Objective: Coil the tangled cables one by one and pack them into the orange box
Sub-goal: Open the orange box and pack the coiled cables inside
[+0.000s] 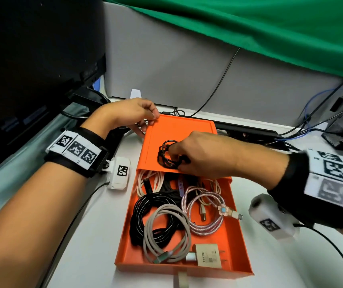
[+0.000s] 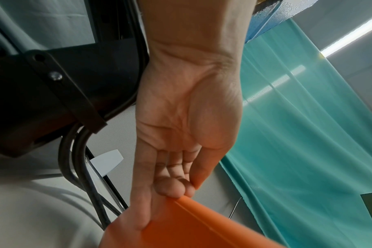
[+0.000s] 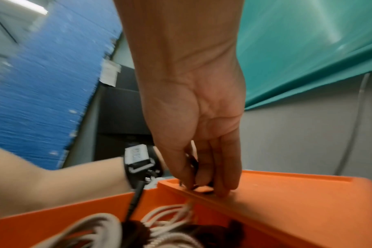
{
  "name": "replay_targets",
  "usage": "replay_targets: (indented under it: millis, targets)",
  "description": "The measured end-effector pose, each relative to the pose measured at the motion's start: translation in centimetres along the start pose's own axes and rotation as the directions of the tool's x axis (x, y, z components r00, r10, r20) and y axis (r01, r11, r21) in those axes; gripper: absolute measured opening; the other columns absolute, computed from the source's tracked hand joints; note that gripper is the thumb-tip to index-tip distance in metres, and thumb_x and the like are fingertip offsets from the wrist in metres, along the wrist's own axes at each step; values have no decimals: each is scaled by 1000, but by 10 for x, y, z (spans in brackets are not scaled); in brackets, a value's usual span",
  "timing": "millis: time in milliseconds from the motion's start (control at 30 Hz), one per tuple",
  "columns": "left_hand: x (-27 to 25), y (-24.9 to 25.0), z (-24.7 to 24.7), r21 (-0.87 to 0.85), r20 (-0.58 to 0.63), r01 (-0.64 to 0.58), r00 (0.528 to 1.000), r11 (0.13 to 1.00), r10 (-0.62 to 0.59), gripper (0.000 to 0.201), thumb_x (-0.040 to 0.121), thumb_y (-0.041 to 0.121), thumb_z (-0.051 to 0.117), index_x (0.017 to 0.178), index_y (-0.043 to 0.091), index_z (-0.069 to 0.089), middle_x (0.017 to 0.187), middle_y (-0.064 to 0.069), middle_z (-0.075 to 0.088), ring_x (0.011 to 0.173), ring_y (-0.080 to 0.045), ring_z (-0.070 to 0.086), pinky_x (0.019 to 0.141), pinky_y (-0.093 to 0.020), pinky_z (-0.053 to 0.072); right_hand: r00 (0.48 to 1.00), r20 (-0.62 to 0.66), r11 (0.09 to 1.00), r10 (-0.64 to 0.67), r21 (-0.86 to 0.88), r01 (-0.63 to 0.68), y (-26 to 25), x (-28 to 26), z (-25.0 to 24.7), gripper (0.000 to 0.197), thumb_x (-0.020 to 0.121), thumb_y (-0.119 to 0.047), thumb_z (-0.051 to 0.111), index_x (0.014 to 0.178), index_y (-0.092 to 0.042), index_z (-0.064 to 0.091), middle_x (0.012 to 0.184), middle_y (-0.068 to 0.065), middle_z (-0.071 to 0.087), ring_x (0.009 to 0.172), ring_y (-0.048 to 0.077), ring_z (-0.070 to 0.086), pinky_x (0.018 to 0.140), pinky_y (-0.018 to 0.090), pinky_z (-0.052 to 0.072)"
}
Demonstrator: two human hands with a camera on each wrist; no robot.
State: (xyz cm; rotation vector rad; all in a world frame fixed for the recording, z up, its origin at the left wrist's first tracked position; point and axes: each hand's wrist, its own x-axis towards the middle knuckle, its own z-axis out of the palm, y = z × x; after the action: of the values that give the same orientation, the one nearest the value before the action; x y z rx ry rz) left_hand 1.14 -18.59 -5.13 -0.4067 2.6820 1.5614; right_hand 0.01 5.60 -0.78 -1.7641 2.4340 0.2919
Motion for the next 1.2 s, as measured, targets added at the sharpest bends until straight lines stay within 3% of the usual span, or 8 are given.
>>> replay_targets:
  millis: [133, 367, 500, 633, 733, 900, 1033, 1200]
  targets:
    - [3, -1, 1, -27, -2, 6, 1000, 1000, -6, 23, 99, 6, 58, 122, 8, 59, 69, 2, 62, 68, -18, 60, 71, -43, 63, 998, 13, 998, -67, 15, 67, -28, -37, -14, 10, 97, -30, 54, 89, -27, 49, 71, -8, 45, 62, 6, 44, 54, 33, 40]
    - [2, 0, 0, -12, 17, 9, 1000, 1000, -9, 61, 94, 6, 68, 148, 15, 43, 85, -12, 54, 77, -20, 67, 68, -38, 63, 977, 131, 983, -170, 93, 158, -57, -56, -10, 10, 98, -32, 52, 90, -27, 47, 71, -9, 37, 59, 5, 36, 53, 32, 35]
    - [3, 0, 0, -6, 26, 9, 1000, 1000, -9, 55, 94, 7, 67, 145, 15, 47, 93, -16, 52, 77, -21, 64, 70, -39, 63, 971, 177, 985, -161, 89, 147, -52, -37, 9, 8, 100, -29, 51, 97, -21, 51, 75, -9, 43, 63, 9, 41, 58, 29, 35]
    - [3, 0, 0, 10, 23, 9, 1000, 1000, -9, 47, 94, 10, 68, 138, 17, 54, 92, -12, 54, 80, -23, 64, 71, -39, 63, 986, 159, 998, -45, -29, 50, -46, -18, 32, 19, 102, -24, 47, 120, -17, 51, 102, 7, 62, 72, 25, 42, 54, 34, 36]
    - [2, 0, 0, 15, 17, 1, 1000, 1000, -1, 38, 95, 10, 67, 131, 17, 59, 87, -9, 54, 77, -21, 62, 69, -37, 63, 997, 79, 995, -24, -91, 32, -47, -18, 37, 24, 101, -19, 48, 125, -17, 44, 84, 4, 53, 65, 24, 44, 48, 34, 36]
    - [3, 0, 3, 19, 6, -7, 1000, 1000, 6, 32, 96, 8, 66, 127, 13, 61, 84, -5, 55, 71, -18, 59, 66, -37, 63, 991, -91, 988, -96, -131, 84, -52, -30, 38, 47, 105, -46, 41, 143, -17, 36, 115, 8, 58, 98, 32, 60, 66, 39, 44]
    - [4, 0, 3, 27, 3, -3, 1000, 1000, 3, 31, 96, 9, 66, 126, 14, 62, 81, -4, 55, 70, -17, 58, 68, -38, 64, 996, -7, 945, -84, -319, 77, -53, -20, 46, 56, 105, -14, 34, 159, -13, 18, 120, 11, 61, 104, 35, 61, 64, 39, 43]
    - [4, -1, 1, 26, 3, 16, 1000, 1000, -16, 45, 94, 9, 69, 136, 14, 56, 84, -8, 55, 73, -19, 62, 67, -36, 63, 1000, 30, 995, -9, -100, 12, -45, -35, 14, 39, 105, -43, 42, 138, -25, 52, 114, 2, 63, 98, 29, 63, 75, 42, 55]
